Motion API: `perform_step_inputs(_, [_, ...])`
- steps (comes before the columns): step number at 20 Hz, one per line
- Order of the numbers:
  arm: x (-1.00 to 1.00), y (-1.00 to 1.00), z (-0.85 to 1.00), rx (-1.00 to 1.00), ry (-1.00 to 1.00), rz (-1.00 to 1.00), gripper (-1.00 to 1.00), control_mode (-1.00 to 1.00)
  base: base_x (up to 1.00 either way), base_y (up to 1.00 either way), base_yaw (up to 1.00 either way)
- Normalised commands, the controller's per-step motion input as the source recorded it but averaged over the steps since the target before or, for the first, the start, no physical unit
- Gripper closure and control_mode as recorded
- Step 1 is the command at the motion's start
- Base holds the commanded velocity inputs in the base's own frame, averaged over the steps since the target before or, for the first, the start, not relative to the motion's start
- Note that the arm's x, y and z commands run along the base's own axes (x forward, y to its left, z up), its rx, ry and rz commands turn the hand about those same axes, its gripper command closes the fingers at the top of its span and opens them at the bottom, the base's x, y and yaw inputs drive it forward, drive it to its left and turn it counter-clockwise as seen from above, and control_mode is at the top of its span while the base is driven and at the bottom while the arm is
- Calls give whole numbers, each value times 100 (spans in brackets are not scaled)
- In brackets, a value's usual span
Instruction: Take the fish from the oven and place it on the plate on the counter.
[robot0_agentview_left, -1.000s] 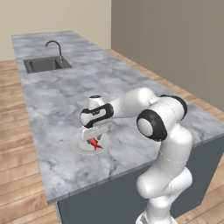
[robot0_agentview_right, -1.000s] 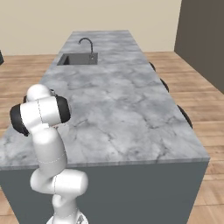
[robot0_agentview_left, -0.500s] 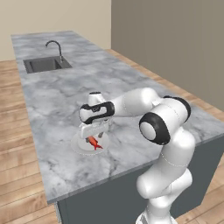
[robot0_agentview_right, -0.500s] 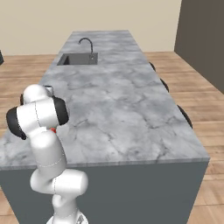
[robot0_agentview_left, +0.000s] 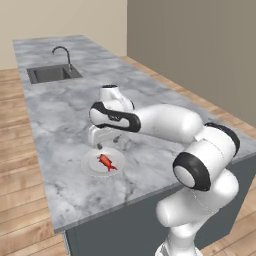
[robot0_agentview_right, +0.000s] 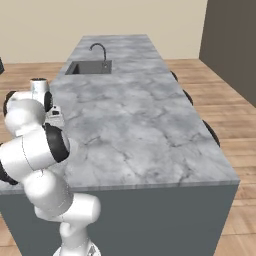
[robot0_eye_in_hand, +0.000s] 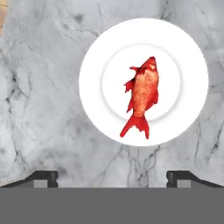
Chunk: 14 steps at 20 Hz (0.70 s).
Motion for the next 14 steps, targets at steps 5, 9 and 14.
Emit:
perform_step_inputs(5, [-69,0,94,0,-19,0,-100,-100,0,0,0])
perform_step_inputs(9, [-87,0,78,2,-20,-1,-100,-100,0,0,0])
perform_step_inputs(14, [-61,-15,74,9,-19,0,-100,-100,0,0,0])
